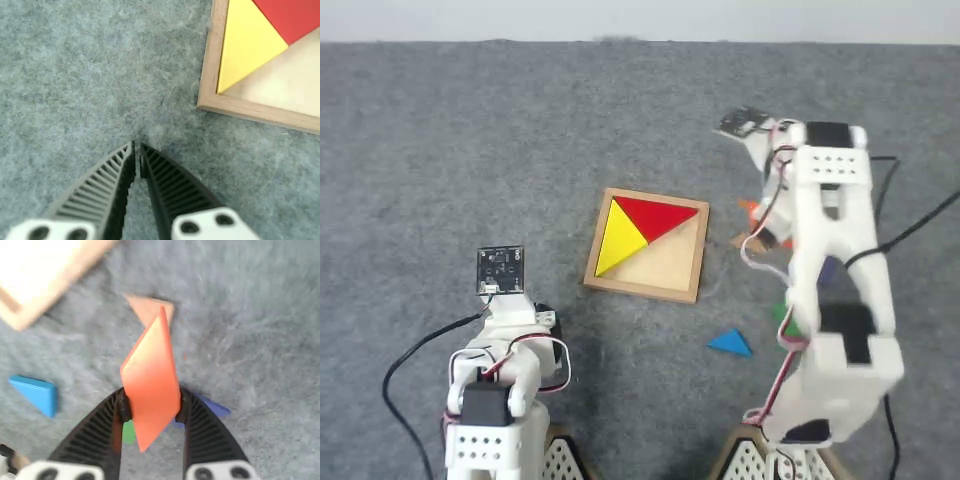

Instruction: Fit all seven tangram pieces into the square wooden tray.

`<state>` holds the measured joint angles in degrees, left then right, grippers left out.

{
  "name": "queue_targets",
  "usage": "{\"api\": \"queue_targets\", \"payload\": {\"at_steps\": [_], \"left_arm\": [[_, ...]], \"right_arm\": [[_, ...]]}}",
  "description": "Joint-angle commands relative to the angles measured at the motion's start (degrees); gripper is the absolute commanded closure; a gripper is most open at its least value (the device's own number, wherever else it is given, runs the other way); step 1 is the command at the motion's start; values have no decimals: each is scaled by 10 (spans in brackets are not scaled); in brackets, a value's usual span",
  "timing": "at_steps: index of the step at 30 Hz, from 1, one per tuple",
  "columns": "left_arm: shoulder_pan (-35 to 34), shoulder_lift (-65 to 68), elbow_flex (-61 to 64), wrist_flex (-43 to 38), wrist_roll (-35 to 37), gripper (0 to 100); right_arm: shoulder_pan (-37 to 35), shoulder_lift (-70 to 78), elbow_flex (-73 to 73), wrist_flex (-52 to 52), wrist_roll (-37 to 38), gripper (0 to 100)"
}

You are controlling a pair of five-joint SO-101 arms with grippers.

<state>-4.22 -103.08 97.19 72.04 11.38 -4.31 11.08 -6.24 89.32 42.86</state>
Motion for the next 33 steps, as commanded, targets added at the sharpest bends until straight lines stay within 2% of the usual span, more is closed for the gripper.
{"api": "queue_targets", "payload": {"at_steps": [1, 7, 10, 18, 27, 33], "left_arm": [[-4, -11, -7, 3, -9, 986], [-4, -11, -7, 3, -9, 986], [-4, -11, -7, 3, -9, 986], [-4, -11, -7, 3, -9, 986], [-4, -11, -7, 3, -9, 986], [-4, -11, -7, 3, -9, 986]], "right_arm": [[-74, -124, 45, -4, -33, 987], [-201, -278, 300, -195, -42, 986], [-232, -270, 361, -252, -44, 983], [-287, -146, 353, -356, -102, 983], [-291, -55, 267, -342, -109, 983], [-290, -34, 250, -342, -83, 966]]}}
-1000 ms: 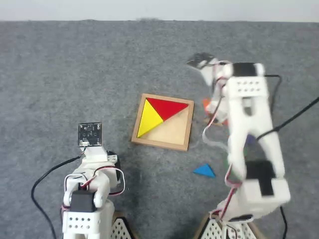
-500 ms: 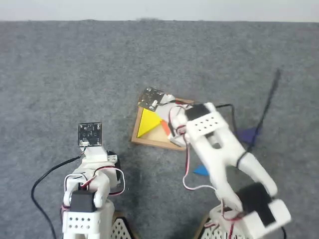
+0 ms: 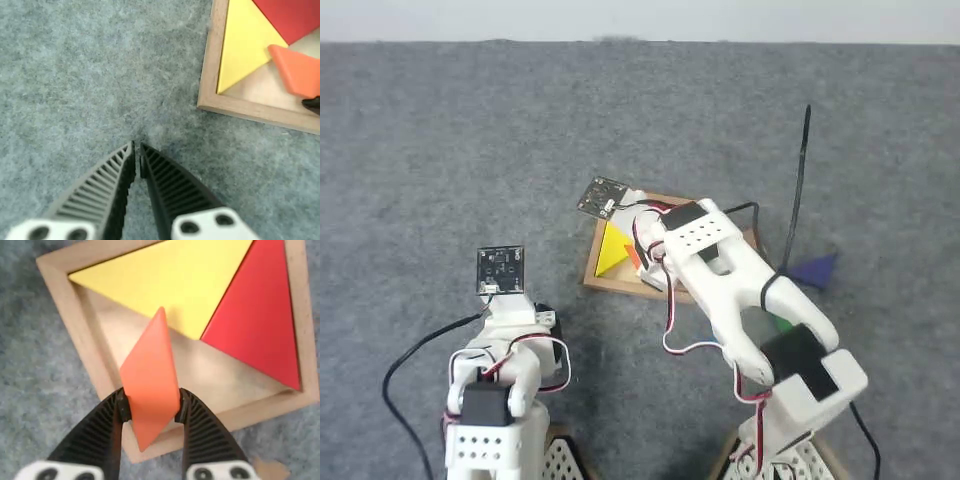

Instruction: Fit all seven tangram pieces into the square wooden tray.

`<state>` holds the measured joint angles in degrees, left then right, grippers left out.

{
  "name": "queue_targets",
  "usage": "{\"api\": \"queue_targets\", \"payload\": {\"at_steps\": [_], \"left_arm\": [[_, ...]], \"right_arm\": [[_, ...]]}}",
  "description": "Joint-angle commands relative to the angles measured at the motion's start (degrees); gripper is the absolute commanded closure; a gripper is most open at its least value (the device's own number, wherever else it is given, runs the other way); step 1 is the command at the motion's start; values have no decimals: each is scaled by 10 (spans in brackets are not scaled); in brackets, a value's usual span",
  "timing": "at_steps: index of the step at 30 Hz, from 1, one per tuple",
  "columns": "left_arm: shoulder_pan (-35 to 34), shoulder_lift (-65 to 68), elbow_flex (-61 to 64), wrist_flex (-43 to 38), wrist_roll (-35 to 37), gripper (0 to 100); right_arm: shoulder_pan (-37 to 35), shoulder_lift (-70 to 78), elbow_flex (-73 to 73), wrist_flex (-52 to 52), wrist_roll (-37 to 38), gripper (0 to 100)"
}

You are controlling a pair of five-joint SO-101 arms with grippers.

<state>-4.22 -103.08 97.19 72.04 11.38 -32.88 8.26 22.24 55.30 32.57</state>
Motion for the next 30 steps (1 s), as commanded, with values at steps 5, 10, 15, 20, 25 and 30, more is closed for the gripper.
{"api": "queue_targets", "payload": {"at_steps": [5, 10, 15, 20, 25, 30], "left_arm": [[-4, -11, -7, 3, -9, 986], [-4, -11, -7, 3, -9, 986], [-4, -11, -7, 3, -9, 986], [-4, -11, -7, 3, -9, 986], [-4, -11, -7, 3, -9, 986], [-4, -11, -7, 3, -9, 986]], "right_arm": [[17, -10, -38, 26, 57, 776], [34, -11, -56, 26, 49, 671], [33, -44, -64, 27, 7, 698], [30, -137, -2, 21, -1, 699], [42, -207, 68, -37, -20, 700], [48, -145, 58, -90, -63, 700]]}}
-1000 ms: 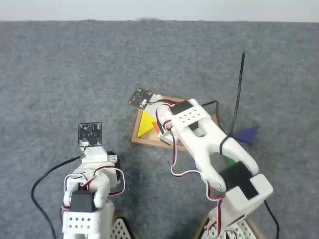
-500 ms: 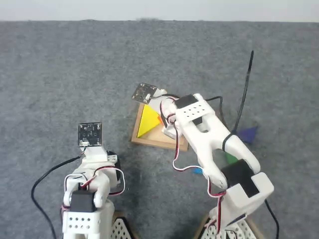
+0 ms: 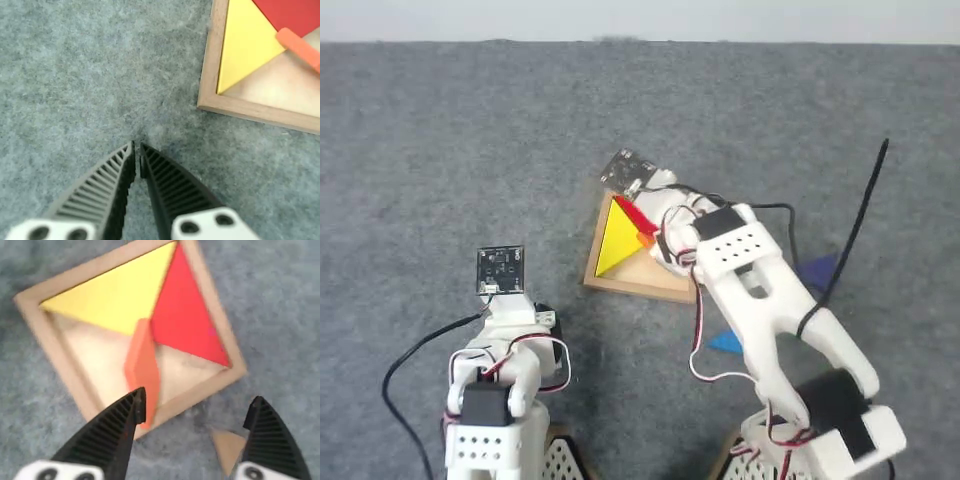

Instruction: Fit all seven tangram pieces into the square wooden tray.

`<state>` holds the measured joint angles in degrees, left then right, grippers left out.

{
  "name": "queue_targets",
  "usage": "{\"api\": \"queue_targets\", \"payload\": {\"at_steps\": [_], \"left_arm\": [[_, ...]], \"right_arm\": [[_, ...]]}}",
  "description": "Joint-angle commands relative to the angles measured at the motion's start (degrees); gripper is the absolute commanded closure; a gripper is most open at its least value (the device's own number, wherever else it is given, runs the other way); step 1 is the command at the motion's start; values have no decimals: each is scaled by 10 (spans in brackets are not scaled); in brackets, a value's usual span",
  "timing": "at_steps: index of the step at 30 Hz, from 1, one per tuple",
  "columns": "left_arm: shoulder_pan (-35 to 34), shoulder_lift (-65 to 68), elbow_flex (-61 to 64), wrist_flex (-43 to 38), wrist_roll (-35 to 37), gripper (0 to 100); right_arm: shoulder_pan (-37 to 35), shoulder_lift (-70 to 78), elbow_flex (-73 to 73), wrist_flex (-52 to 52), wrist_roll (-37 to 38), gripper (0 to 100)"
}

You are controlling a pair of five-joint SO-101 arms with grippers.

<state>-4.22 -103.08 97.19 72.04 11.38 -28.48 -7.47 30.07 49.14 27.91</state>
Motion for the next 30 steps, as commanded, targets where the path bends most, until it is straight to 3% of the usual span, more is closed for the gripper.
{"api": "queue_targets", "payload": {"at_steps": [1, 9, 20, 25, 30], "left_arm": [[-4, -11, -7, 3, -9, 986], [-4, -11, -7, 3, -9, 986], [-4, -11, -7, 3, -9, 986], [-4, -11, -7, 3, -9, 986], [-4, -11, -7, 3, -9, 986]], "right_arm": [[3, 34, -34, -29, -18, 700], [-9, 151, -88, -22, -1, 700], [-10, 16, 11, -45, 29, 700], [-5, -18, 19, -77, -24, 700], [-12, 69, -17, -88, -51, 700]]}}
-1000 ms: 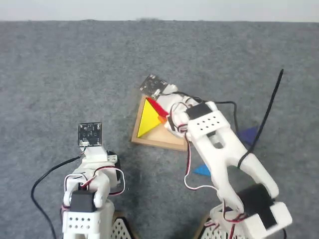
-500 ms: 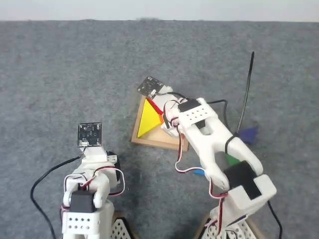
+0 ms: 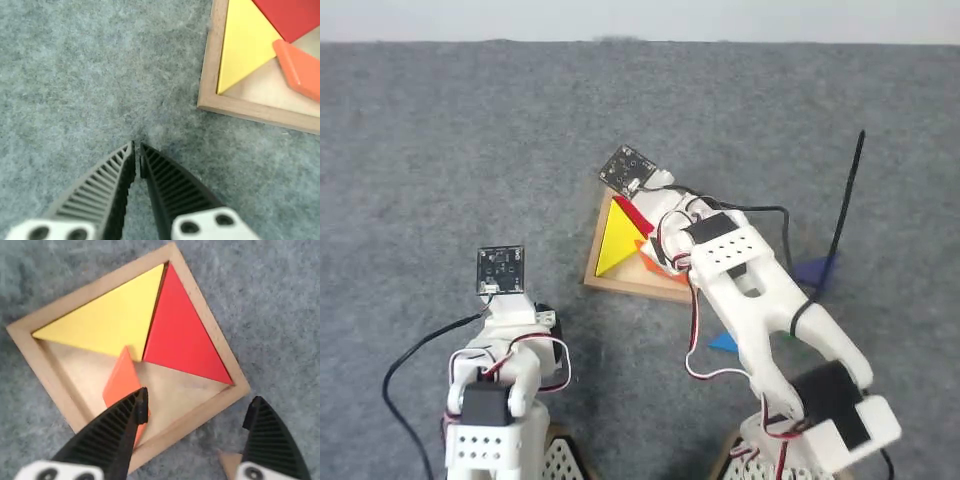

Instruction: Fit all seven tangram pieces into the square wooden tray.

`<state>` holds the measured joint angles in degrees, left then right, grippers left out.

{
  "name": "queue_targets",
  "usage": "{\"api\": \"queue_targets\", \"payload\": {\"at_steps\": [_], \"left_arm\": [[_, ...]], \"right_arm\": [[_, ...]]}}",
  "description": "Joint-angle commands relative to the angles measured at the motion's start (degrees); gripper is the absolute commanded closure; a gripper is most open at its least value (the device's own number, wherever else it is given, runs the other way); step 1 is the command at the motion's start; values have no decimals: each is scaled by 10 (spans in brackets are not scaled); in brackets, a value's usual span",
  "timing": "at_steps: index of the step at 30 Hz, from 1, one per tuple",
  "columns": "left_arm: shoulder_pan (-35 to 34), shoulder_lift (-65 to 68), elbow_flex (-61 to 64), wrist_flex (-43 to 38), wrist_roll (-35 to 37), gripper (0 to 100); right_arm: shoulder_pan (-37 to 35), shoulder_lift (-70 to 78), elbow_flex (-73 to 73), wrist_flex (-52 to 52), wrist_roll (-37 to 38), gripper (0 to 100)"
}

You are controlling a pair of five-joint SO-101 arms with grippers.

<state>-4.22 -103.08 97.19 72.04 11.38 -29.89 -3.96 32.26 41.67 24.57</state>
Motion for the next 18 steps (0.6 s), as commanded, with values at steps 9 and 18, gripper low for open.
{"api": "queue_targets", "payload": {"at_steps": [9, 18], "left_arm": [[-4, -11, -7, 3, -9, 986], [-4, -11, -7, 3, -9, 986]], "right_arm": [[-4, 104, -84, 14, -8, 700], [1, -3, -18, 12, -13, 700]]}}
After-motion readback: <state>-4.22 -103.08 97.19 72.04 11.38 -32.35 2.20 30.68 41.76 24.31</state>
